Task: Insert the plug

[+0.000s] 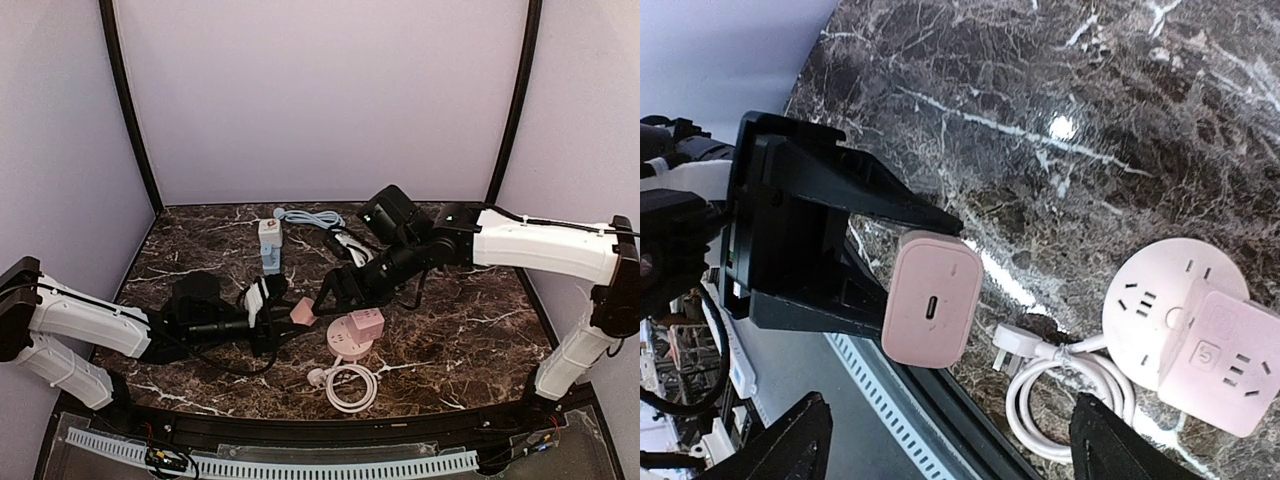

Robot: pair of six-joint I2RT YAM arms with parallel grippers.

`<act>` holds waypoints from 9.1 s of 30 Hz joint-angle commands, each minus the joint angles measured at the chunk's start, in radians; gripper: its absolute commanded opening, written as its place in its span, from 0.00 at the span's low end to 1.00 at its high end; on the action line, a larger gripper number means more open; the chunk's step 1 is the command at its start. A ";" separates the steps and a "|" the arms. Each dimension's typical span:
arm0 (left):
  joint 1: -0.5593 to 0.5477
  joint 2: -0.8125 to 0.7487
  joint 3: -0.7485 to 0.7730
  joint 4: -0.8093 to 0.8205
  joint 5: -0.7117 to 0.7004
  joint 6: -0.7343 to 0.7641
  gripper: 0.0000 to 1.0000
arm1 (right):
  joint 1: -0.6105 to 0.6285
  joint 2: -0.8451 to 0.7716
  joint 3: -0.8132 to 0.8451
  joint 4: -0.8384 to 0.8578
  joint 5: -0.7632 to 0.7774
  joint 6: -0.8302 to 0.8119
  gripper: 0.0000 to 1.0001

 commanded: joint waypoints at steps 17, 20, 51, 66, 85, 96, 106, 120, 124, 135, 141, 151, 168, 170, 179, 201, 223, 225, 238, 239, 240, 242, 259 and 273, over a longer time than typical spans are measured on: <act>-0.062 -0.015 0.010 0.028 -0.052 0.099 0.01 | 0.016 0.148 0.134 -0.020 -0.154 0.076 0.65; -0.065 -0.011 0.008 0.035 -0.061 0.101 0.01 | 0.023 0.162 0.143 -0.018 -0.162 0.080 0.58; -0.076 -0.101 -0.103 0.149 -0.313 0.035 0.99 | 0.035 0.178 0.169 -0.242 0.207 0.110 0.00; -0.073 -0.183 -0.160 0.175 -0.668 -0.018 0.99 | 0.058 0.294 0.268 -0.361 0.339 0.141 0.00; -0.045 -0.196 -0.180 0.174 -0.759 -0.076 0.99 | 0.096 0.401 0.309 -0.426 0.430 0.190 0.00; -0.037 -0.201 -0.187 0.172 -0.764 -0.087 0.99 | 0.096 0.440 0.331 -0.465 0.476 0.214 0.00; -0.031 -0.210 -0.192 0.169 -0.764 -0.087 0.99 | 0.101 0.485 0.368 -0.502 0.487 0.225 0.00; -0.021 -0.223 -0.199 0.163 -0.761 -0.114 0.99 | 0.110 0.547 0.387 -0.523 0.511 0.246 0.00; -0.018 -0.230 -0.203 0.161 -0.760 -0.118 0.99 | 0.111 0.560 0.379 -0.516 0.509 0.246 0.00; -0.014 -0.243 -0.204 0.151 -0.750 -0.128 0.99 | 0.110 0.598 0.344 -0.477 0.501 0.253 0.00; -0.014 -0.251 -0.206 0.146 -0.745 -0.132 0.99 | 0.112 0.627 0.345 -0.481 0.520 0.265 0.00; -0.012 -0.261 -0.207 0.140 -0.734 -0.141 0.99 | 0.116 0.708 0.390 -0.537 0.593 0.286 0.00; -0.011 -0.283 -0.214 0.135 -0.725 -0.153 0.99 | 0.123 0.587 0.406 -0.473 0.502 0.256 0.07; -0.011 -0.283 -0.214 0.135 -0.725 -0.154 0.99 | 0.125 0.567 0.423 -0.481 0.501 0.248 0.11; -0.011 -0.293 -0.218 0.133 -0.723 -0.156 0.99 | 0.139 0.513 0.522 -0.570 0.553 0.242 0.36; -0.005 -0.345 -0.229 0.105 -0.854 -0.153 0.99 | 0.113 0.079 0.230 -0.218 1.079 0.151 0.87; 0.308 -0.471 -0.134 -0.149 -1.244 0.083 0.99 | -0.331 -0.194 -0.451 0.553 1.250 -0.257 0.99; 0.395 -0.512 -0.174 -0.125 -1.178 0.091 0.99 | -0.418 -0.213 -0.471 0.571 1.081 -0.245 0.98; 0.750 -0.362 -0.312 0.096 -0.872 0.086 0.99 | -0.637 -0.349 -0.730 0.936 0.730 -0.489 0.99; 0.761 -0.337 -0.309 0.128 -0.878 0.082 0.99 | -0.638 -0.364 -0.774 0.991 0.736 -0.508 0.99; 0.774 -0.282 -0.309 0.150 -0.881 0.068 0.99 | -0.639 -0.377 -0.820 1.053 0.742 -0.531 0.99; 0.788 -0.200 -0.310 0.224 -0.874 0.045 0.99 | -0.648 -0.407 -0.910 1.173 0.766 -0.571 0.99; 0.920 0.143 -0.207 0.454 -0.683 -0.044 0.99 | -0.791 -0.198 -1.191 1.943 0.655 -0.663 0.99; 0.947 0.230 -0.142 0.421 -0.638 -0.055 0.98 | -0.926 -0.024 -1.135 1.983 0.475 -0.585 0.99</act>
